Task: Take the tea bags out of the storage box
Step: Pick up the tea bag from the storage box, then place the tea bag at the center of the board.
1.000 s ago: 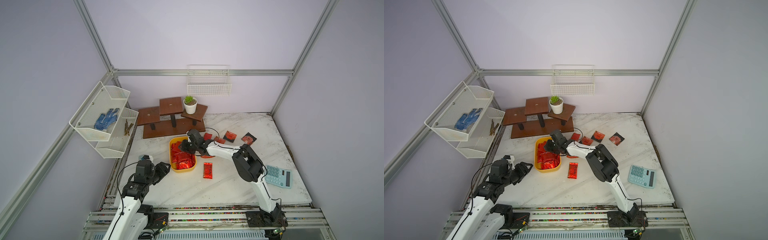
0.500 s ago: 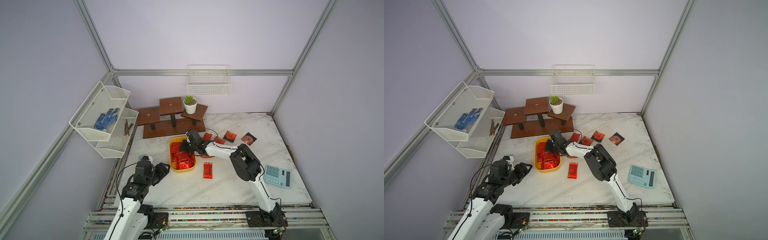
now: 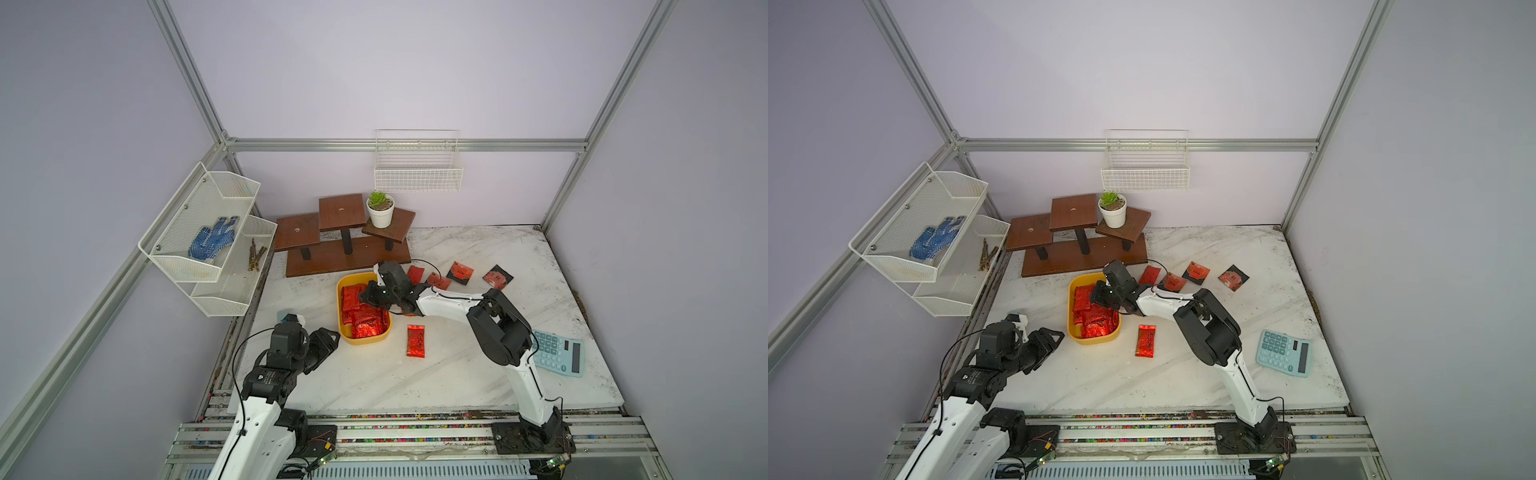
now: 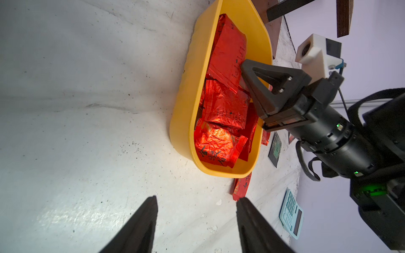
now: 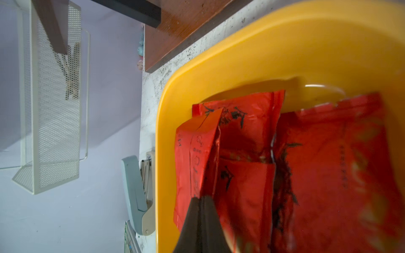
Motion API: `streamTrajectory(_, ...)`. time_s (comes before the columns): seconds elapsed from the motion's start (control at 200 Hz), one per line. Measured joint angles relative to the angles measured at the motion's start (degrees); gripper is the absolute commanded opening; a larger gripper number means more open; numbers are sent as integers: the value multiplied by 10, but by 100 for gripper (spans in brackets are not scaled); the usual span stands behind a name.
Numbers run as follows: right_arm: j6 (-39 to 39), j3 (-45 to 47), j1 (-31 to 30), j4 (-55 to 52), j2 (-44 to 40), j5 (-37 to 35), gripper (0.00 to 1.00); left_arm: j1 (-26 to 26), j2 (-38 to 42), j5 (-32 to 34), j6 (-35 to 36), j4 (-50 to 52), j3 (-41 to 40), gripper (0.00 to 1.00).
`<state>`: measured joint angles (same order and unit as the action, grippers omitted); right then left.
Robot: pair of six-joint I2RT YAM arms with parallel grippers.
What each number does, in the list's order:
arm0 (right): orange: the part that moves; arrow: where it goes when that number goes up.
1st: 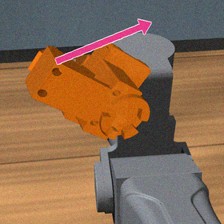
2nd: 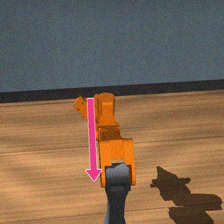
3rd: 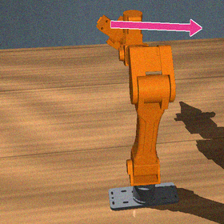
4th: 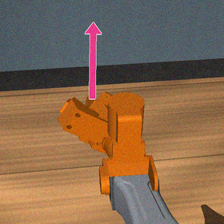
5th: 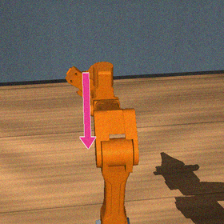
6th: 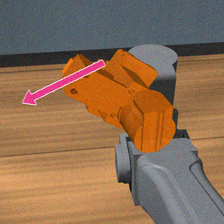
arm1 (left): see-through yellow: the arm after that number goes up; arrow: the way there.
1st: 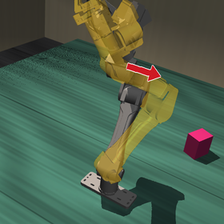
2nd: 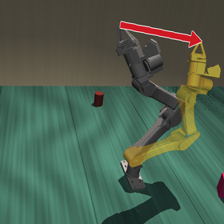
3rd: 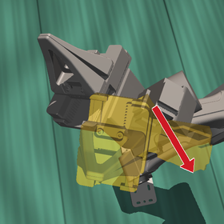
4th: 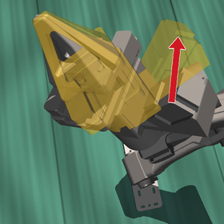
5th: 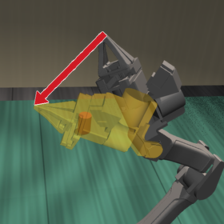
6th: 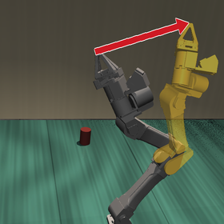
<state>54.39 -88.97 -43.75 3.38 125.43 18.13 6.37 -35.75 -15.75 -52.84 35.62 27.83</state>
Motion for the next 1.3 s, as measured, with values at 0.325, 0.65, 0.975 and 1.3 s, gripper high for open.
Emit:
streamTrajectory(0.325, -11, 62, 22, 31, -111, 32, 0, 0, -18, -8, 0, 0, 30, 58)
streamTrajectory(0.65, -75, 250, 91, 28, -280, 67, 0, 39, -53, -10, -11, -22, 37, 57)
streamTrajectory(0.975, -155, 466, 146, -11, -458, 70, 0, 146, -143, 27, -28, -82, 75, 56)
streamTrajectory(1.3, -175, 602, 161, -44, -551, 39, 0, 159, -169, 39, -32, -109, 79, 57)
